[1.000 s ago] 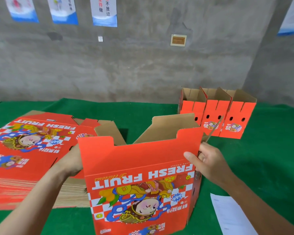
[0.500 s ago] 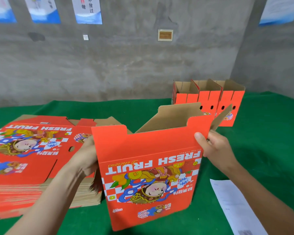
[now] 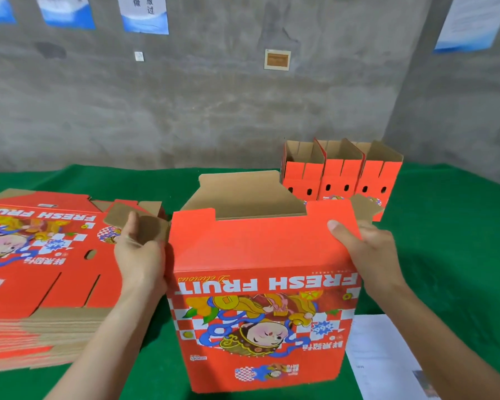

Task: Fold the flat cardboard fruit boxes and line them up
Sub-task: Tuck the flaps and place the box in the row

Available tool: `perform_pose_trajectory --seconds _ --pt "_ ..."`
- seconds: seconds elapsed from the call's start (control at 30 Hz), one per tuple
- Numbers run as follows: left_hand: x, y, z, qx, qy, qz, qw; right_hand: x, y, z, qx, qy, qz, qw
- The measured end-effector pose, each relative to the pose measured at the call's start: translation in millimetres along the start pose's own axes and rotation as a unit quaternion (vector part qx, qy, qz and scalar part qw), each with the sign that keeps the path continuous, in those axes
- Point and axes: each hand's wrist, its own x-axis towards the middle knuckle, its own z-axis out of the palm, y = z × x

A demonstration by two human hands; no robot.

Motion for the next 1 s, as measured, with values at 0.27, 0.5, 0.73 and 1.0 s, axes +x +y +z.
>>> perform_pose_trajectory --seconds 0.27,0.5,0.73,1.0 --pt "1 9 6 0.096 0.022 0.08 0.992 6 9 10 0.07 0.003 0.016 0.997" --pt "5 3 -1 0.105 -0.006 0.036 0.994 6 23 24 0.013 -0.027 0.014 0.999" --pt "1 0 -11 0.342 -0.089 0.177 0.919 4 30 28 -0.057 -0.021 0.014 0.998" --pt "2 6 -8 0.422 -0.137 0.256 0.859 8 13 22 -0.38 -0.029 -0.125 0.916"
